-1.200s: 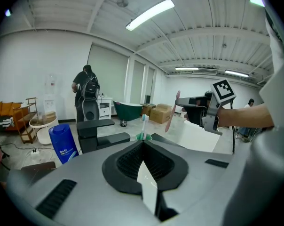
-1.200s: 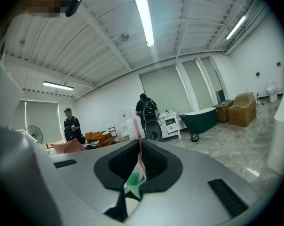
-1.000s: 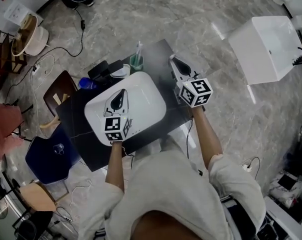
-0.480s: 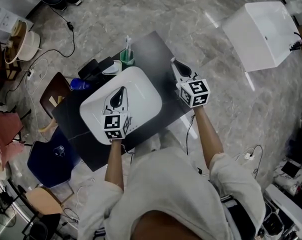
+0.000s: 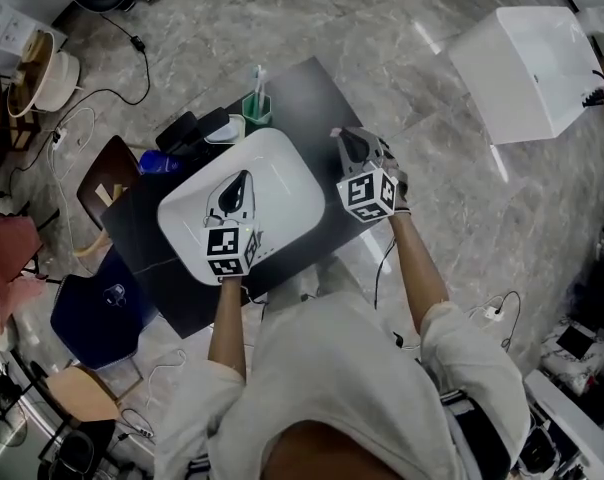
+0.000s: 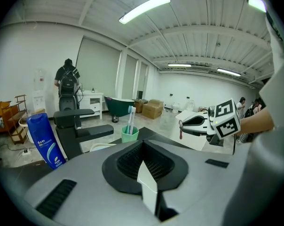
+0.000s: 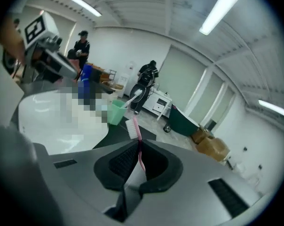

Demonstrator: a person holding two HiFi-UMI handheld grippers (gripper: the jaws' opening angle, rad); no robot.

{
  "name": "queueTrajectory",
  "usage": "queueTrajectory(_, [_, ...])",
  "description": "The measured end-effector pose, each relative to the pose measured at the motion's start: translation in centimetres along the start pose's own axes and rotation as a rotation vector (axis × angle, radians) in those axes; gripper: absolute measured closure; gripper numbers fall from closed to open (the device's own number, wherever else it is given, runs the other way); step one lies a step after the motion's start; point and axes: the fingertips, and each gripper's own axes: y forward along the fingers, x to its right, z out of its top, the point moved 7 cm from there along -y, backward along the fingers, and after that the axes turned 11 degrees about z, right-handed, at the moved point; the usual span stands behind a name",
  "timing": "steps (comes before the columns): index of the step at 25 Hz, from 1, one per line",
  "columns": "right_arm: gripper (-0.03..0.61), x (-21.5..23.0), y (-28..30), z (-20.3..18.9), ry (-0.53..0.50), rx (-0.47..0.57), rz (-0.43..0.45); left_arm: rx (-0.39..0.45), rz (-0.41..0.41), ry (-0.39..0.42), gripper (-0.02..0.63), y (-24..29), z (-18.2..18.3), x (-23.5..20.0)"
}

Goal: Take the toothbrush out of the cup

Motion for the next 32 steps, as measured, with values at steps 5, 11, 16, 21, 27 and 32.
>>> queueTrajectory(5, [0.546,-2.2,1.8,-0.3,-0.365,-0.126,0.041,-0.004,0.007,-0.005,0.589,0.0,-0.2,-0.2])
queueTrajectory(11, [0.546,-4.0,4.0,-1.8,-0.638,-0.224,0.103,-0.013,0.017,-0.007,0.589,-0.2,-0.6,-0.6])
queueTrajectory(16, [0.546,-4.7,5.6,-2.8,-0.683,-0.252,0.129,-0.021,0.027,-0.01,0.589,-0.3,-1.0,-1.0])
queueTrajectory(21, [0.545,-5.8,7.2,-3.6,-0.673,-0.261,0.157,-0.036,0.032,-0.006,0.589,-0.3,-1.6,-0.9])
queueTrajectory(27, [0.543,-7.1,9.0,-4.3,-0.664,-0.262,0.21,-0.049,0.045,-0.009,0.589,-0.3,-2.2,-1.4])
queueTrajectory(32, [0.538,-7.3,9.6,-4.0,-0.645,-0.264,0.218,-0.053,0.058,-0.015,0.589,-0.3,-2.6,-1.7])
